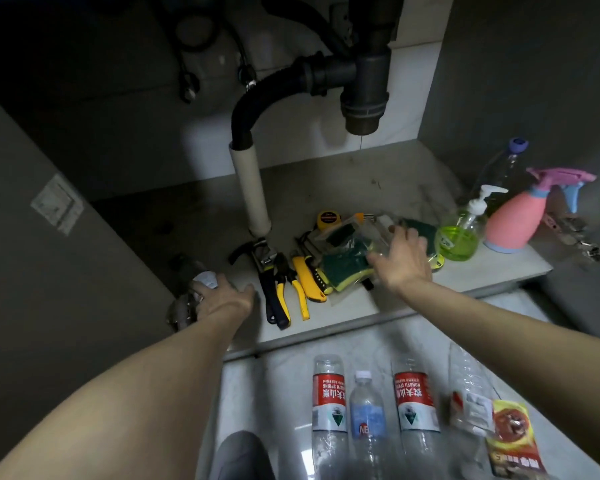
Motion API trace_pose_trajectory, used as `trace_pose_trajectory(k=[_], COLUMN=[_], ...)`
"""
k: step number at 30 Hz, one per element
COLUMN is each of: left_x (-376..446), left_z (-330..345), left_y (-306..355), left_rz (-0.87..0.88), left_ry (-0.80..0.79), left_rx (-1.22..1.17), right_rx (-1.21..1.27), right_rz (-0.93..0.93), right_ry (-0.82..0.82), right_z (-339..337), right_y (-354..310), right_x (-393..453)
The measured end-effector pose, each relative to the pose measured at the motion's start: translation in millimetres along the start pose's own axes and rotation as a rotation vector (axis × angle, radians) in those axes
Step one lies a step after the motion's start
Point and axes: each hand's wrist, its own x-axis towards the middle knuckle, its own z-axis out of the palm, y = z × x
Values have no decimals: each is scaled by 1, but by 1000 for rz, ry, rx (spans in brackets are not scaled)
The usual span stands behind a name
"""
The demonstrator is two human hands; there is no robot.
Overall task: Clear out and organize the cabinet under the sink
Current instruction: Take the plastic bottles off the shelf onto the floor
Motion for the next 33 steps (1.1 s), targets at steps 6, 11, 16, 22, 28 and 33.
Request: trace_pose_trajectory(k=[6, 11, 16, 22, 28, 33], left_x=[-2, -33, -98, -197, -294, -336], left_z=[1, -10, -9, 18, 97, 136], left_y=[0, 22, 50, 47, -31, -94], left_rz=[-19, 7, 235, 708, 903, 801], left_ry=[18, 159, 197, 22, -426, -596], left_rx=[-139, -425, -503, -342, -61, 52], right_rx=[171, 599, 697, 749, 552, 524], right_rz=[165, 273, 243, 461, 644, 682], right_ry=[-50, -14, 7, -151, -233, -365], right_z=[8, -16, -61, -96, -100, -90], right_y=[2, 18, 64, 152, 232, 255], right_x=[2, -14, -63, -137, -210, -241])
